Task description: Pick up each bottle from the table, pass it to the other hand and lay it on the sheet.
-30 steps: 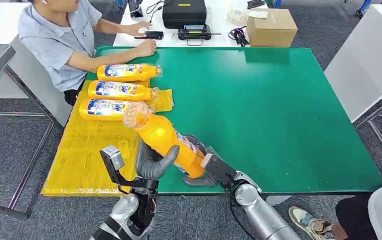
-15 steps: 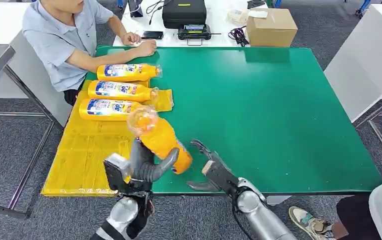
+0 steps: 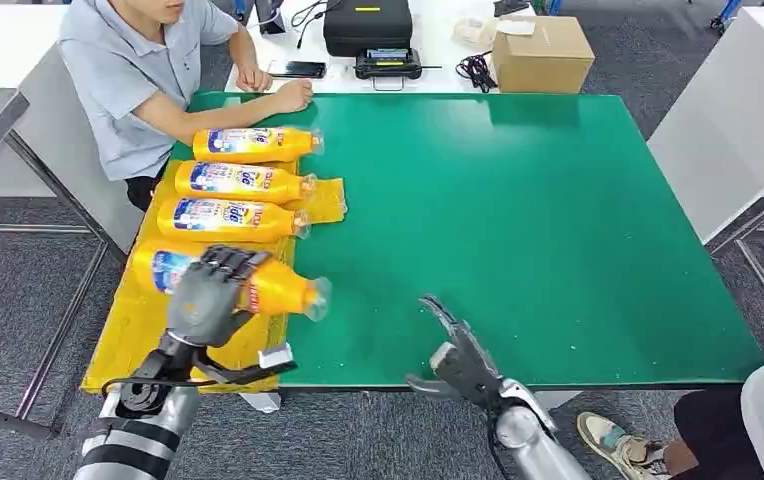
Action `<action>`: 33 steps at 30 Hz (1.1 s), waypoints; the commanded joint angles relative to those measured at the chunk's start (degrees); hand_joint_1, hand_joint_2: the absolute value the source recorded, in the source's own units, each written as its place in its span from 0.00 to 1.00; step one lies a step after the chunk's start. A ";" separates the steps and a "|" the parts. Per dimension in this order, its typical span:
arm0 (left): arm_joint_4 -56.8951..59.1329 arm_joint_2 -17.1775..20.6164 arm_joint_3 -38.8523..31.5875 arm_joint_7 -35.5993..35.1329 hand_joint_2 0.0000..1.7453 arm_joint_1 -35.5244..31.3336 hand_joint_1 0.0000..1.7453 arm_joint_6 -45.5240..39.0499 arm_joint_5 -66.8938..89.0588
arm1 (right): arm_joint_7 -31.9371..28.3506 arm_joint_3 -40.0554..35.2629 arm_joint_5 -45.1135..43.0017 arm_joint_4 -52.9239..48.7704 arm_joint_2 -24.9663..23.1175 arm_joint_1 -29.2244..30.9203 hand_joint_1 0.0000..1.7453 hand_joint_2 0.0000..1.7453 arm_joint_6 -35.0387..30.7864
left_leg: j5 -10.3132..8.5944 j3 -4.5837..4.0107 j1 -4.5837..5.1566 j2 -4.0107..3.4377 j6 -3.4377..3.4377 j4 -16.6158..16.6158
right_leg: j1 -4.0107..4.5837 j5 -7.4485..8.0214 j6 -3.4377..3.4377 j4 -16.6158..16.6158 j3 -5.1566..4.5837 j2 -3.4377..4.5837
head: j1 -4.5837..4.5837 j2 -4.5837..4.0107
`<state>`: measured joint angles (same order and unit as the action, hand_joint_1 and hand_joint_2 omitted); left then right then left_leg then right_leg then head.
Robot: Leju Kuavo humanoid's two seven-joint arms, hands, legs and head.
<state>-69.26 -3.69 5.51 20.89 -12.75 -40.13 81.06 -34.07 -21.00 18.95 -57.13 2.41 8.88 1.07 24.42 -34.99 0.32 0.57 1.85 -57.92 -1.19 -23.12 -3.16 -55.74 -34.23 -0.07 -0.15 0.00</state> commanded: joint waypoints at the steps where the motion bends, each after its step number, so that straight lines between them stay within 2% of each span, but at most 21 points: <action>1: 3.98 5.81 0.24 -5.12 1.00 -1.74 1.00 0.13 5.41 | -0.22 4.69 0.98 0.94 0.54 -0.97 0.00 1.00 0.76 | 0.04 0.15 -0.02 -0.03 -0.08 0.04 | 0.03 -0.04 0.10 0.02 0.12 0.01 | 0.02 0.00; 5: 3.98 5.81 0.24 -5.12 1.00 -1.74 1.00 0.13 5.41 | -0.22 4.69 0.98 0.94 0.54 -0.97 0.00 1.00 0.76 | 0.10 0.25 -0.09 -0.07 -0.15 0.00 | 0.11 -0.07 0.18 0.04 0.23 0.02 | 0.02 0.00; 6: 5.31 6.68 1.66 -7.14 1.00 -2.37 1.00 0.13 7.87 | -0.20 4.58 1.09 1.20 0.28 -0.75 0.00 1.00 0.82 | 0.10 0.28 -0.09 -0.06 -0.15 0.01 | 0.10 -0.08 0.19 0.03 0.25 0.00 | 0.00 0.00; 7: 9.59 9.34 6.38 -13.25 1.00 -4.43 0.96 0.13 8.94 | -0.19 4.68 1.28 2.00 0.13 -0.33 0.00 1.00 0.89 | 0.08 0.22 -0.07 -0.05 -0.12 0.01 | 0.09 -0.07 0.15 0.03 0.19 0.00 | 0.00 0.00; 8: 14.43 9.97 8.77 -15.98 1.00 -6.53 0.93 0.13 8.88 | -0.21 4.69 1.40 2.61 0.00 -0.04 0.00 1.00 0.92 | 0.09 0.33 -0.10 -0.02 -0.17 0.04 | 0.12 -0.09 0.21 0.04 0.30 -0.03 | 0.00 0.00; 9: 17.27 9.35 8.69 -15.86 1.00 -7.86 0.95 0.13 6.84 | -0.24 4.73 1.49 2.98 -0.12 0.16 0.00 1.00 0.94 | 0.10 0.29 -0.09 -0.05 -0.16 0.00 | 0.11 -0.09 0.20 0.02 0.26 0.00 | 0.00 0.00; 13: 34.15 7.12 9.10 -17.81 1.00 -15.79 0.91 0.13 4.96 | -0.36 4.98 1.91 4.46 -0.88 1.46 0.00 1.00 0.96 | -0.03 0.23 -0.06 0.11 -0.11 0.06 | 0.07 -0.03 0.14 0.07 0.23 -0.16 | 0.02 0.00; 17: 41.00 5.15 9.69 -16.92 1.00 -19.12 0.88 2.60 3.17 | -0.54 4.86 2.15 5.82 -1.74 2.70 0.00 1.00 1.22 | 0.02 0.24 -0.06 0.02 -0.10 0.01 | 0.07 -0.04 0.14 0.03 0.23 -0.07 | -0.02 0.00; 20: 43.67 3.83 9.73 -16.73 1.00 -19.96 0.79 6.40 1.32 | -0.65 4.70 2.35 6.49 -2.25 3.06 0.00 1.00 1.39 | 0.01 0.19 -0.03 -0.02 -0.08 0.02 | 0.04 -0.03 0.10 0.02 0.17 -0.04 | 0.02 0.00; 21: 44.12 3.61 9.66 -16.63 1.00 -20.12 0.64 7.16 0.91 | -0.65 4.68 2.37 6.55 -2.38 3.14 0.00 1.00 1.40 | 0.04 0.27 -0.07 -0.01 -0.10 0.03 | 0.08 -0.06 0.13 0.06 0.27 -0.07 | 0.00 0.00; 22: 45.10 3.23 9.45 -15.97 1.00 -20.38 0.43 9.05 -0.38 | -0.68 4.56 2.48 6.73 -2.58 3.31 0.00 1.00 1.48 | 0.09 0.32 -0.11 -0.01 -0.13 -0.01 | 0.13 -0.09 0.16 0.06 0.35 -0.07 | -0.02 0.00; 26: 45.16 3.15 9.46 -15.92 1.00 -20.27 0.43 9.10 -0.43 | -0.68 4.56 2.48 6.72 -2.61 3.33 0.00 1.00 1.48 | 0.03 0.29 -0.04 0.03 -0.10 0.03 | 0.06 -0.04 0.12 0.05 0.30 -0.05 | 0.00 0.00; 28: 45.39 3.32 10.14 -15.64 1.00 -20.36 0.48 9.22 -0.04 | -0.69 4.50 2.56 6.90 -2.72 3.58 0.00 1.00 1.53 | 0.07 0.44 -0.08 -0.03 -0.15 0.01 | 0.10 -0.04 0.19 0.05 0.45 -0.02 | 0.02 0.00; 32: 45.87 2.50 9.88 -14.28 1.00 -20.32 0.35 10.32 -1.88 | -0.70 4.52 2.62 7.26 -3.02 3.78 0.00 1.00 1.52 | -0.01 0.38 -0.04 -0.05 -0.09 0.02 | 0.06 0.03 0.14 0.06 0.39 0.02 | 0.00 0.00; 33: 45.78 2.38 9.86 -13.91 1.00 -20.26 0.24 10.46 -2.47 | -0.70 4.54 2.65 7.27 -3.05 3.72 0.00 1.00 1.51 | 0.00 0.44 -0.04 -0.06 -0.11 0.04 | 0.06 0.02 0.16 0.07 0.43 0.03 | 0.02 0.00</action>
<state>-30.23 0.18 13.31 5.22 -31.95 -31.72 80.72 -34.73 -17.16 21.42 -53.90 0.28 10.35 2.40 24.37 -34.71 0.33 0.66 1.84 -57.92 -1.20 -23.11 -3.15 -55.73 -33.93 -0.16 -0.13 0.00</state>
